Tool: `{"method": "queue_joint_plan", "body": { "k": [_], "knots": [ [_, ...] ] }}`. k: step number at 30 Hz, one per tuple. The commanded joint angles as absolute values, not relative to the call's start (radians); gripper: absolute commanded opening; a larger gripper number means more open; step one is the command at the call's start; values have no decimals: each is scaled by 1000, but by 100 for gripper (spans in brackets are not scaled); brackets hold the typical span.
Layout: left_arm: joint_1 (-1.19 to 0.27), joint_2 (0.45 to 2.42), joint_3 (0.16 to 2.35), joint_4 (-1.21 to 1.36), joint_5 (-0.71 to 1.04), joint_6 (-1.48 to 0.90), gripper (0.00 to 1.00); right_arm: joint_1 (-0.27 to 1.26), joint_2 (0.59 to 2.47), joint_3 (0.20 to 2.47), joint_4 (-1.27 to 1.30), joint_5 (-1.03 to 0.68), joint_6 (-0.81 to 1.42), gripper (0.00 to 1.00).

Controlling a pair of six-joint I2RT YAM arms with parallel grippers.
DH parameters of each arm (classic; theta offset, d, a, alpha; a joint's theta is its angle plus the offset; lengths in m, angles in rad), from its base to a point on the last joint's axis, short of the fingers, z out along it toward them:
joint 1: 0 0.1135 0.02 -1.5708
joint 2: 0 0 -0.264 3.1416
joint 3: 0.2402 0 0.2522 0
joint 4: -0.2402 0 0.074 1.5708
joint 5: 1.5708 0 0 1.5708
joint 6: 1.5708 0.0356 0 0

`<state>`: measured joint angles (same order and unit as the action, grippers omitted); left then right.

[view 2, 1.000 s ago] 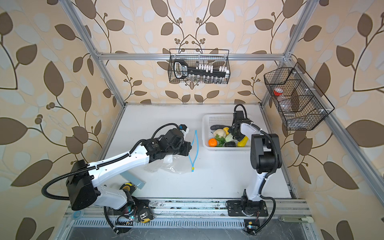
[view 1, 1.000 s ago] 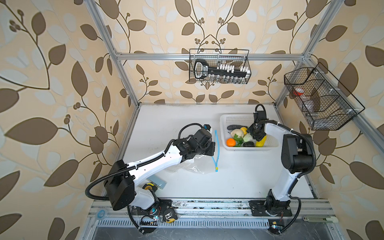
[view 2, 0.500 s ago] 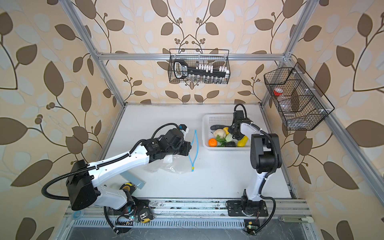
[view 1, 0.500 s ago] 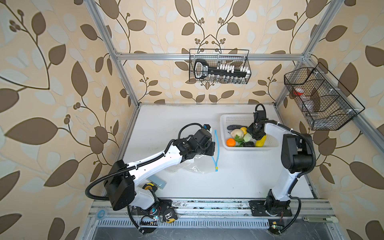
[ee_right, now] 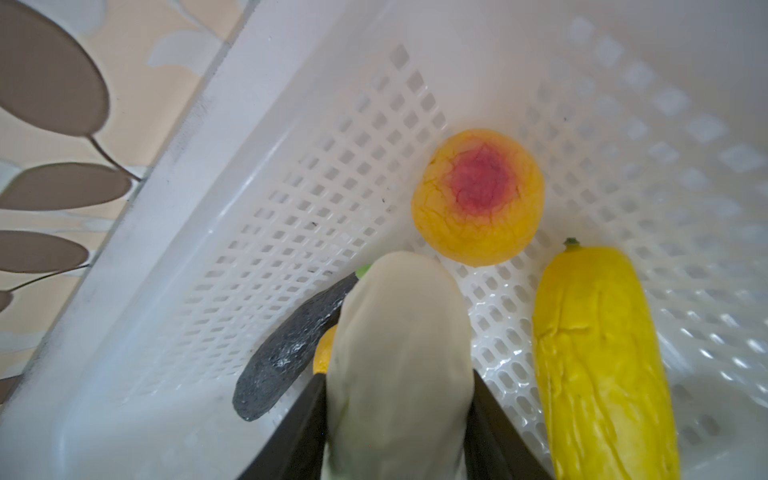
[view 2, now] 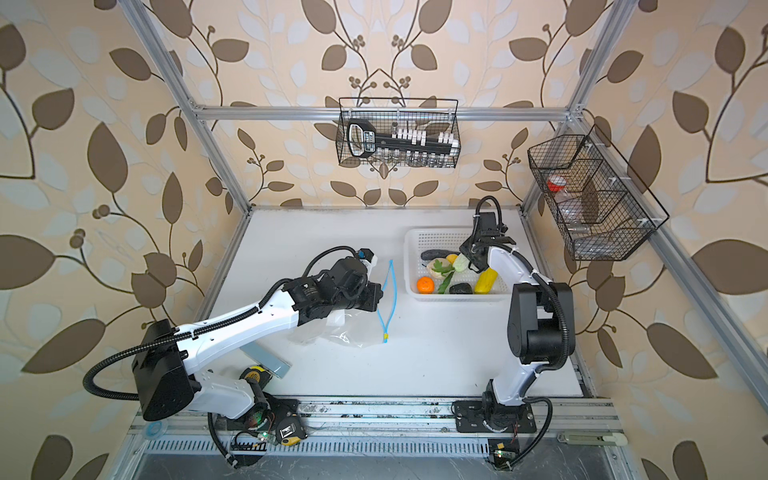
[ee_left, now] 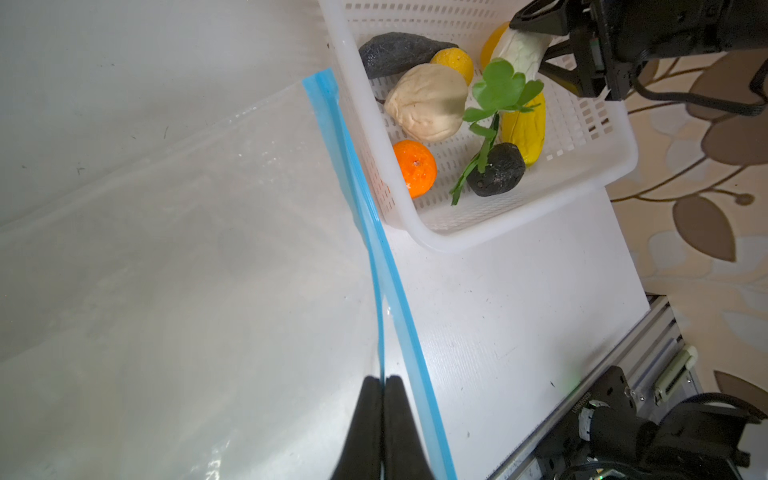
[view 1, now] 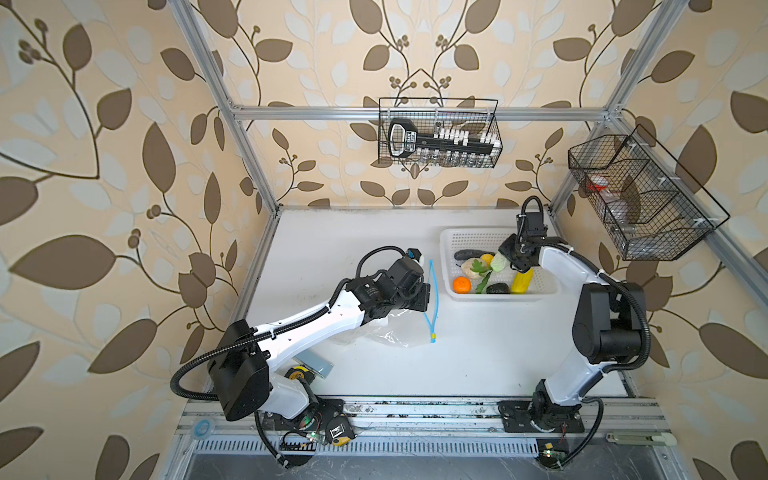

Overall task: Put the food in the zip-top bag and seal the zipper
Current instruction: 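Lower the right gripper into the basket and grasp the white cabbage, then lift the white cabbage with the right gripper and carry it toward the bag opening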

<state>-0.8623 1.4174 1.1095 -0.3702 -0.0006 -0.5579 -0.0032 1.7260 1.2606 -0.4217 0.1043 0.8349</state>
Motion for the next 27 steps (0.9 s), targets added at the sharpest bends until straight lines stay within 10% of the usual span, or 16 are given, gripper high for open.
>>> {"method": "queue_joint_plan", "body": {
  "k": [1, 27],
  "knots": [
    [-856, 1388, 1131, -353, 0, -566, 0, -8, 1698, 1247, -425, 107, 861, 47],
    [-856, 1399, 1234, -353, -44, -586, 0, 99, 1242, 1004, -239, -52, 1064, 44]
  ]
}}
